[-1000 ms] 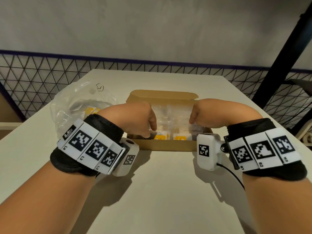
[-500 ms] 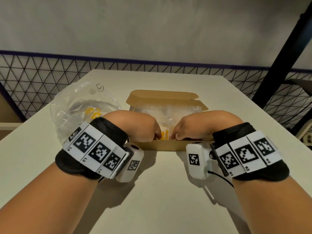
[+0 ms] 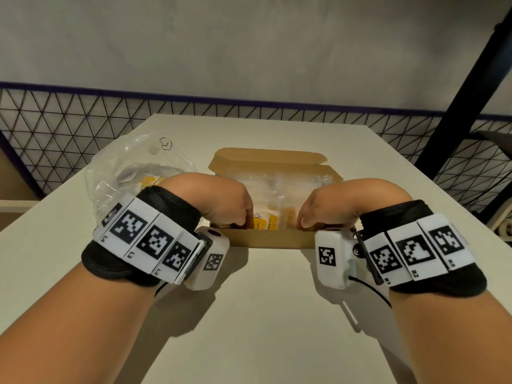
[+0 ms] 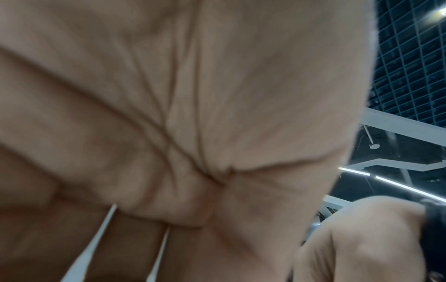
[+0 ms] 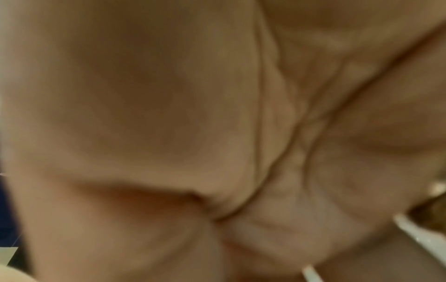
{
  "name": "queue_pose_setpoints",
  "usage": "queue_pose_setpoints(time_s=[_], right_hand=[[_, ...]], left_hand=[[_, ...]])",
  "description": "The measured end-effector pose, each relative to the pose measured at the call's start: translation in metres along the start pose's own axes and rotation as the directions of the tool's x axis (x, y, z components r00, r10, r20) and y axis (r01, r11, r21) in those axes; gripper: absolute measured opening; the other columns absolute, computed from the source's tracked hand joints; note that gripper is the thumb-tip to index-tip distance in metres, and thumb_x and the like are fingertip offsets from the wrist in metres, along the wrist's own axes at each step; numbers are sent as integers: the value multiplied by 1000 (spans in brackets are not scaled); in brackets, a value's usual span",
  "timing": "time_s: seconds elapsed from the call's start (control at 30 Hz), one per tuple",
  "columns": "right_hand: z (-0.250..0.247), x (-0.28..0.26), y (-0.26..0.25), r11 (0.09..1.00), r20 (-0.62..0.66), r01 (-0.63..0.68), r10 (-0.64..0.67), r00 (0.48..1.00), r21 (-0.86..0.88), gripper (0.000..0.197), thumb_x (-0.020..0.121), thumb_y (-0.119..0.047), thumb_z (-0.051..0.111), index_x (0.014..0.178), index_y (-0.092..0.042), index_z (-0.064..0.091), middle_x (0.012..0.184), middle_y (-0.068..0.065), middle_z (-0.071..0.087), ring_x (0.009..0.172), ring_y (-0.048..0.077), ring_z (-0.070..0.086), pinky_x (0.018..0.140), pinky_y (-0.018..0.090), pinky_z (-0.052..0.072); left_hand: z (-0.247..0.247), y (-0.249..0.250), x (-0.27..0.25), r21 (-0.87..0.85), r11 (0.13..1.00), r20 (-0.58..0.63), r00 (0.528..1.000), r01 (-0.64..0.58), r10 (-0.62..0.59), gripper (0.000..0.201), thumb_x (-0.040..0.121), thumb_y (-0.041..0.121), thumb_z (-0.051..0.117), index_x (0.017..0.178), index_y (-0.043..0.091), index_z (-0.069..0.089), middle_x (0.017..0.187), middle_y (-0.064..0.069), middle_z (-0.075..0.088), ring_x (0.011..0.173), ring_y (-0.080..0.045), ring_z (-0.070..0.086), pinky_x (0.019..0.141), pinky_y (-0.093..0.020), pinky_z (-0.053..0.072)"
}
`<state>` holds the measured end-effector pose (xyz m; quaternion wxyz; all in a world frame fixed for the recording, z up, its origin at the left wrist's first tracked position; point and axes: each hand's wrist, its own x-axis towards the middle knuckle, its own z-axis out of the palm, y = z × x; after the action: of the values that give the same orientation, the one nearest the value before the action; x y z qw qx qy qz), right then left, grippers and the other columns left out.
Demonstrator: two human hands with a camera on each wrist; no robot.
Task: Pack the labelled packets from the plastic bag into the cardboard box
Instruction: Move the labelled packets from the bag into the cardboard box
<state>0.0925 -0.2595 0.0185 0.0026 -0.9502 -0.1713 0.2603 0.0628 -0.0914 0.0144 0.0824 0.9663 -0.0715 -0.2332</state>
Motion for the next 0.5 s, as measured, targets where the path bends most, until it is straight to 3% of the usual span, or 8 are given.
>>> queue_pose_setpoints(time_s=[0.13, 0.17, 0.23, 0.3, 0.37, 0.5], right_hand=[[-1, -2, -1, 1000, -2, 5, -5, 1000, -16, 33, 92, -28, 47, 116, -14, 64, 118, 7, 62, 87, 17, 53, 71, 26, 42], [-1, -3, -2, 1000, 6, 14, -14, 1000, -10, 32, 93, -27, 46, 117, -15, 64, 118, 6, 62, 87, 17, 52, 69, 25, 41], [-2, -5, -3, 999, 16, 33, -33, 999, 3, 31, 94, -26, 46, 118, -17, 64, 114, 4, 62, 86, 15, 51, 65, 22, 40], [-3, -6, -4, 999, 6, 49, -49, 999, 16, 31, 94, -26, 45, 117, -18, 64, 109, 4, 62, 84, 14, 50, 67, 22, 40], [-3, -7, -5, 998, 0, 60, -60, 998, 33, 30, 94, -26, 46, 117, -21, 64, 110, 2, 63, 88, 14, 53, 74, 25, 43], [-2, -8, -10, 991, 32, 124, -125, 992, 47, 32, 95, -21, 46, 122, -27, 61, 105, -9, 62, 90, 9, 53, 83, 24, 42]], left_hand=[[1, -1, 1, -1, 999, 19, 999, 32, -32, 36, 93, 7, 40, 120, 21, 61, 76, 6, 52, 77, -17, 53, 73, -25, 46], [1, -1, 1, -3, 1000, 29, 999, 29, -29, 37, 93, 7, 40, 121, 22, 60, 79, 5, 54, 80, -19, 55, 76, -27, 47], [2, -1, 1, -14, 1000, 46, 999, 14, -14, 40, 94, 7, 40, 124, 27, 58, 100, 2, 59, 86, -22, 59, 76, -27, 49], [3, -1, 2, -18, 1000, 55, 999, -1, 2, 43, 94, 8, 39, 126, 32, 56, 119, 1, 57, 75, -18, 56, 73, -26, 49], [3, -1, 2, -19, 1000, 59, 998, -8, 9, 45, 94, 9, 39, 127, 36, 54, 123, -2, 57, 63, -13, 49, 70, -26, 48], [1, -4, 3, 1, 1000, 64, 998, -12, 12, 53, 91, 8, 40, 131, 42, 47, 122, -3, 60, 66, -17, 50, 69, -28, 45]])
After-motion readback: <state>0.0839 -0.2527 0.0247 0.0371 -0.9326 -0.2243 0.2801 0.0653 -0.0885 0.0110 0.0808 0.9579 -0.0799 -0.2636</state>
